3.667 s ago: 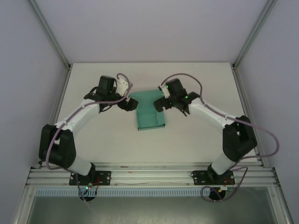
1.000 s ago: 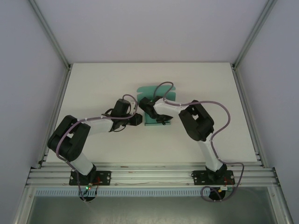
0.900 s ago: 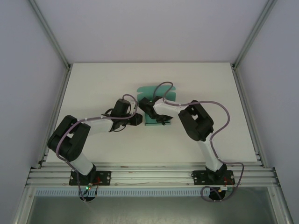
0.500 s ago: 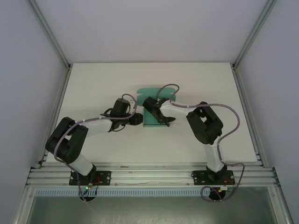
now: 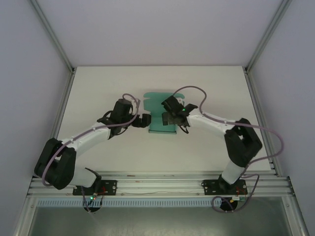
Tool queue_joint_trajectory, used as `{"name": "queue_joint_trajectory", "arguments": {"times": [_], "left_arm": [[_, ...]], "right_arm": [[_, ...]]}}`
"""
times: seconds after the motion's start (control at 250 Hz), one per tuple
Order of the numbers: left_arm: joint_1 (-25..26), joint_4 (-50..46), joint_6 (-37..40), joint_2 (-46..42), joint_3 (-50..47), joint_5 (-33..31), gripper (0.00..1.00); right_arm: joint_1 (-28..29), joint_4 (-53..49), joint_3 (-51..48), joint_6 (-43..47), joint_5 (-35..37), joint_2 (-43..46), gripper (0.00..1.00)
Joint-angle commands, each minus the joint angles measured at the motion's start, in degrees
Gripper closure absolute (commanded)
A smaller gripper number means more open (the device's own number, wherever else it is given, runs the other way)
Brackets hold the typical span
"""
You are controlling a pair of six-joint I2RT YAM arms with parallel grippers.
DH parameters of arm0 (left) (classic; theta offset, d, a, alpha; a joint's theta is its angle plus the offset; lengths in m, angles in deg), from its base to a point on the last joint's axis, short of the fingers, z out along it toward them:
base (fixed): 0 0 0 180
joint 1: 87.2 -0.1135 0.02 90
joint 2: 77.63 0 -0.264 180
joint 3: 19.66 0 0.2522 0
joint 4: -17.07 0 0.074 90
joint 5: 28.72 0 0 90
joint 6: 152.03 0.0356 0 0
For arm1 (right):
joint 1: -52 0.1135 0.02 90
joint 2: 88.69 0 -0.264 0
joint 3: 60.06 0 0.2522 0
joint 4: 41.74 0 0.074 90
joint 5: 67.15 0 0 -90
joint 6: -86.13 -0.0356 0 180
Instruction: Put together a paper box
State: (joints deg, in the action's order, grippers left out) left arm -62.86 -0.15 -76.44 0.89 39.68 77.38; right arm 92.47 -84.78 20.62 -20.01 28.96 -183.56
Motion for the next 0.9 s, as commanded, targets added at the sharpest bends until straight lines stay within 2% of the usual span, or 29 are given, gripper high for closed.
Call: {"name": "queue_joint_trajectory", "arguments": {"times": [0.0,0.096,0.184,0.3,0.388,0.524,0.62,0.739,0.815,0.899], "left_arm": [[-2.84,-4.61,6.52,-2.0,5.73,-2.5,0.0],[-6.39,-5.69,14.05,0.18,9.95,5.51,0.0],[-8.08,-8.43,22.15,4.36,14.48,11.26,0.0],[-8.18,-15.02,32.08,11.94,22.01,16.78,0.0],[-8.14,-21.41,37.38,18.39,29.04,20.45,0.0],[-8.09,-27.97,40.96,26.42,38.06,20.76,0.01],[-7.99,-30.95,41.96,29.42,41.81,21.68,0.15],[-7.89,-30.89,41.96,29.98,42.58,22.55,0.43],[-7.68,-29.91,41.22,29.59,42.51,23.33,0.59],[-7.43,-28.84,40.46,29.25,42.31,23.37,0.85]], "right_arm": [[-3.25,6.3,-1.44,7.95,-3.43,7.37,0.0],[-6.75,9.06,-2.31,17.18,-8.08,11.11,0.0],[-10.8,9.86,-1.36,27.13,-17.51,11.72,0.0],[-15.88,5.55,4.55,35.99,-29.76,7.47,0.0],[-17.92,0.81,9.82,41.92,-33.65,2.44,0.0],[-18.84,-5.45,16.87,48.91,-35.4,-5.15,0.07],[-19.07,-10.43,21.54,50.51,-36.55,-9.32,0.23],[-19.16,-13.44,23.78,50.74,-36.03,-11.63,0.53],[-19.2,-13.9,23.74,50.99,-34.67,-12.03,0.63],[-19.28,-14.74,23.9,51.04,-33.36,-12.02,0.64]]}}
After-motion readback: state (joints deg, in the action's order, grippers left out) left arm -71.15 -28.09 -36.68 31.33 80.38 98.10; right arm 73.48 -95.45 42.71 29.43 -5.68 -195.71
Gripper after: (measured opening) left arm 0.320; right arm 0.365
